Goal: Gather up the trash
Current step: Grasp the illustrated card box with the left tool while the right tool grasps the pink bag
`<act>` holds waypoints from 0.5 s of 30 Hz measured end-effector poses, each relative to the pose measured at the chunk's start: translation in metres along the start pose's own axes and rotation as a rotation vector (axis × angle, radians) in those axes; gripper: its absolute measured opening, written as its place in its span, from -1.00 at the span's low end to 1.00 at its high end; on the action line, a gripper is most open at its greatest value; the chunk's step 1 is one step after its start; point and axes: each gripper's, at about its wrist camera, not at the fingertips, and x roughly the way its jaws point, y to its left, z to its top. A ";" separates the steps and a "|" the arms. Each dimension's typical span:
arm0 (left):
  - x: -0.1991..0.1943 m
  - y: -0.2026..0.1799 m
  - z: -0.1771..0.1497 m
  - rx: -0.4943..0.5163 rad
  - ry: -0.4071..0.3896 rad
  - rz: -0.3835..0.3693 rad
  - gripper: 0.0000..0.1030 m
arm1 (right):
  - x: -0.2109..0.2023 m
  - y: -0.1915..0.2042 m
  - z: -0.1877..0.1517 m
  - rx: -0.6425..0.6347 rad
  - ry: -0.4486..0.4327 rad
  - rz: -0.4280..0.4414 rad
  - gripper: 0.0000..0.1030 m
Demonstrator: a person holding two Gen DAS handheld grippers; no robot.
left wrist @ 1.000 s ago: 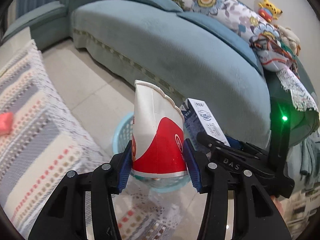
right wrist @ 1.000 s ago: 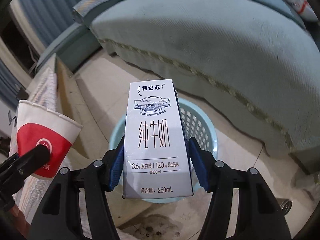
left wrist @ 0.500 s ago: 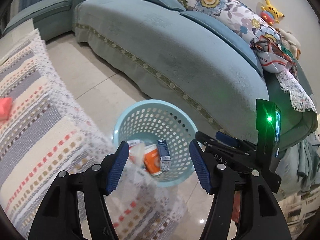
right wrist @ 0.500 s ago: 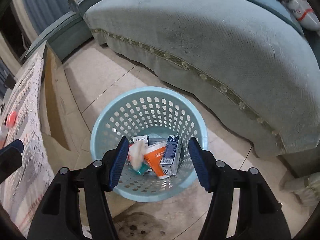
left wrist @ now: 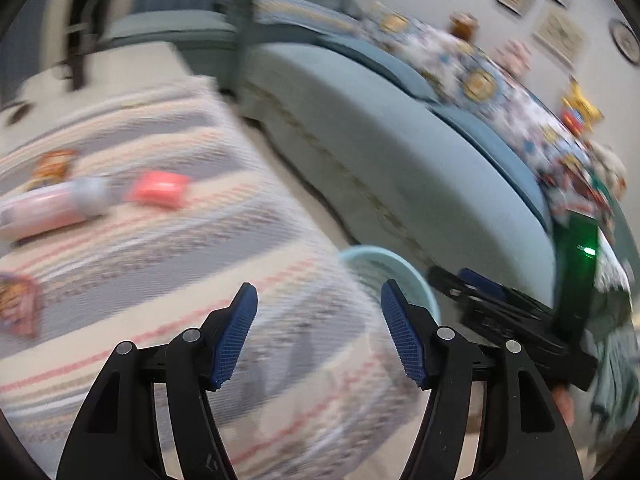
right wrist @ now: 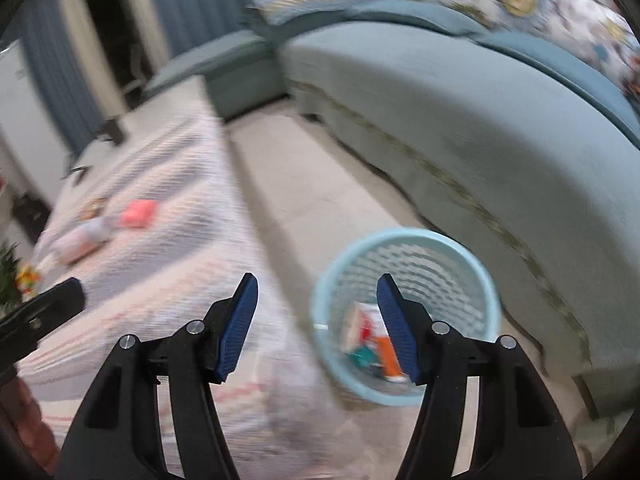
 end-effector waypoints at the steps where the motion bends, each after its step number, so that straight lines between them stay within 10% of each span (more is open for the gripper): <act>1: -0.011 0.012 0.000 -0.022 -0.021 0.032 0.24 | -0.001 0.016 0.002 -0.026 -0.008 0.031 0.13; 10: -0.072 0.125 -0.011 -0.131 -0.127 0.503 0.53 | 0.023 0.126 0.015 -0.177 -0.033 0.176 0.13; 15: -0.059 0.162 -0.023 -0.125 -0.079 0.600 0.53 | 0.059 0.160 0.018 -0.188 0.021 0.229 0.13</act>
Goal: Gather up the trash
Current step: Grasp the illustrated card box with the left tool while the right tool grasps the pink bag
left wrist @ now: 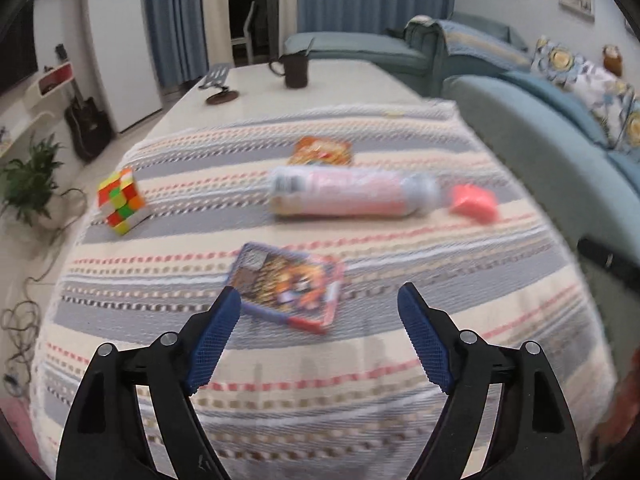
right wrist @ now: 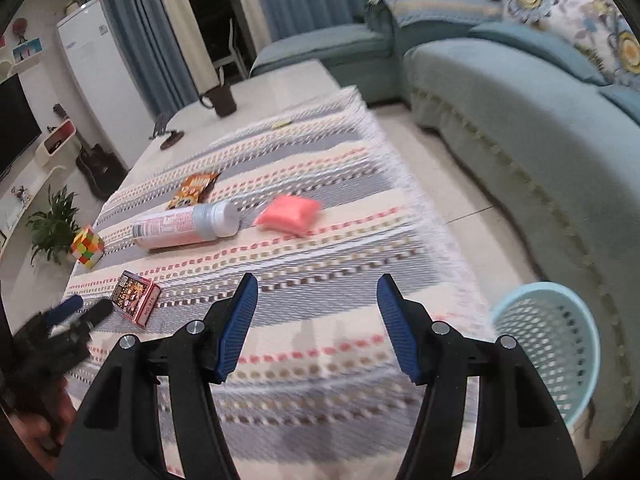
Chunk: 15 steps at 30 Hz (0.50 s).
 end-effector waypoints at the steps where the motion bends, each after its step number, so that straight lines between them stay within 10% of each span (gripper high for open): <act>1: 0.006 0.003 -0.003 0.004 0.006 0.001 0.54 | 0.006 0.005 0.000 -0.014 0.005 -0.005 0.13; 15: 0.058 0.036 -0.023 -0.080 0.081 0.024 0.43 | 0.071 0.043 -0.023 -0.122 0.086 -0.016 0.13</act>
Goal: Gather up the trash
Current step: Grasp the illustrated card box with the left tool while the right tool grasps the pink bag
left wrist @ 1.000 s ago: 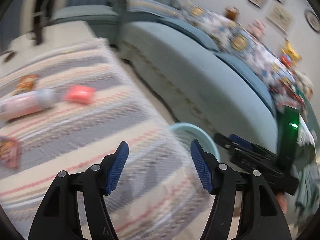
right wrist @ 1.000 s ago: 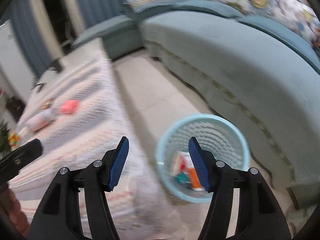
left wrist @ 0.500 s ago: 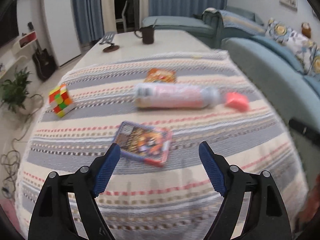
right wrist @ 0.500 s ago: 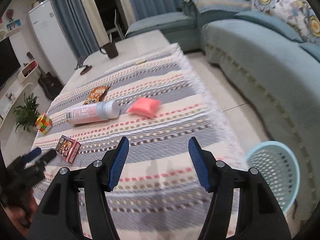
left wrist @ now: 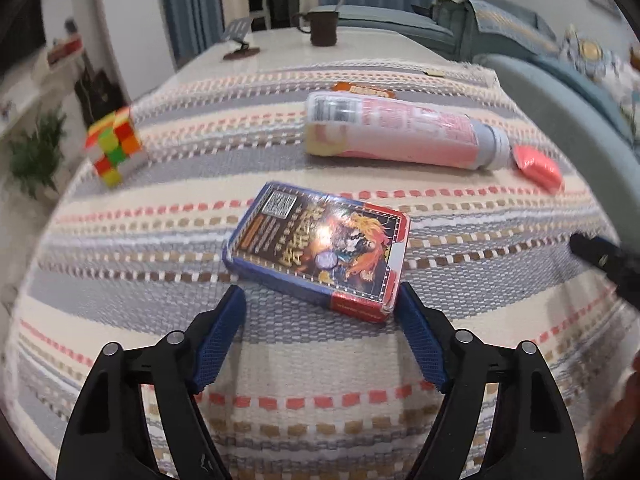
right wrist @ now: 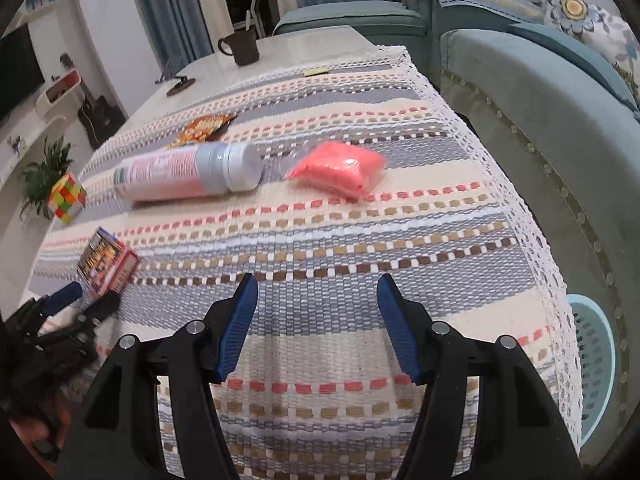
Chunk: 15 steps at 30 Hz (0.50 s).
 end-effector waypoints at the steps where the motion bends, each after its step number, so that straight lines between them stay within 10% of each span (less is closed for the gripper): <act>1: 0.000 0.004 -0.001 -0.004 -0.001 0.000 0.38 | 0.001 0.001 -0.001 -0.004 0.003 -0.001 0.13; 11: -0.006 0.072 -0.004 -0.120 0.010 0.054 0.32 | 0.002 0.000 -0.001 -0.003 -0.008 0.003 0.13; 15: -0.013 0.091 0.002 -0.239 -0.008 -0.163 0.39 | -0.003 -0.002 0.000 0.005 -0.024 0.024 0.13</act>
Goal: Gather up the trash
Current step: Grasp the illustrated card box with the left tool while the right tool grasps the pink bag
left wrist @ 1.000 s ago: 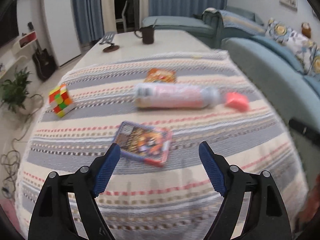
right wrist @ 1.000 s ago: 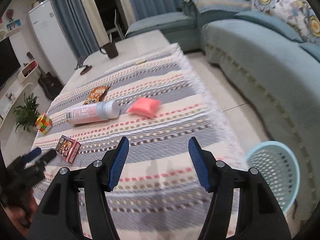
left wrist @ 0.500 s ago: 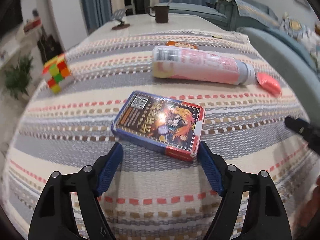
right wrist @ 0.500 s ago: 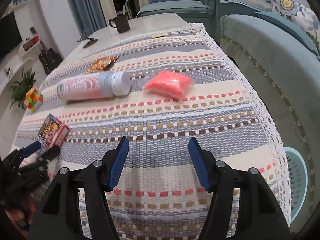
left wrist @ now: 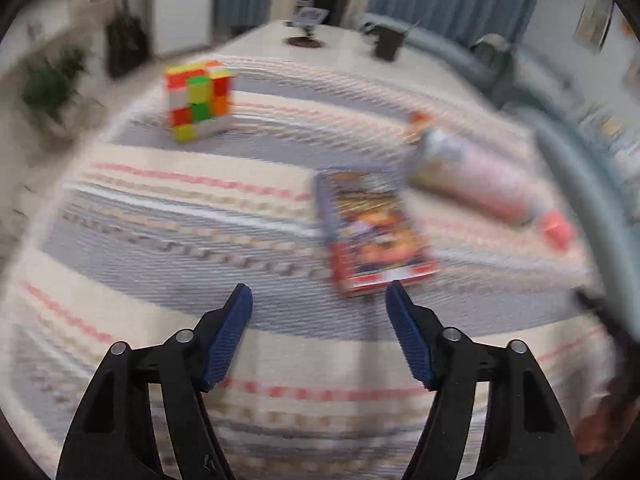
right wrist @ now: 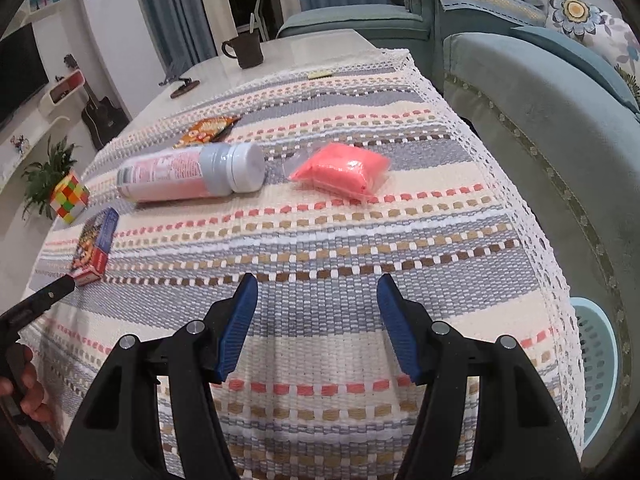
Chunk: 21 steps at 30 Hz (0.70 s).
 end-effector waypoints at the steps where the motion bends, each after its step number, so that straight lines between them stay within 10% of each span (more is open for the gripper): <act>1: 0.000 -0.001 0.002 -0.013 0.001 -0.042 0.46 | -0.001 0.000 0.002 -0.001 -0.004 0.001 0.13; 9: 0.043 -0.035 0.027 0.046 0.024 0.068 0.60 | 0.002 -0.024 0.040 -0.011 -0.051 -0.053 0.22; 15: 0.062 -0.057 0.027 0.150 -0.025 0.248 0.28 | 0.026 -0.027 0.060 -0.056 -0.020 -0.041 0.30; 21: 0.054 -0.046 0.028 0.103 -0.050 0.180 0.15 | 0.065 -0.017 0.068 -0.133 0.050 -0.065 0.32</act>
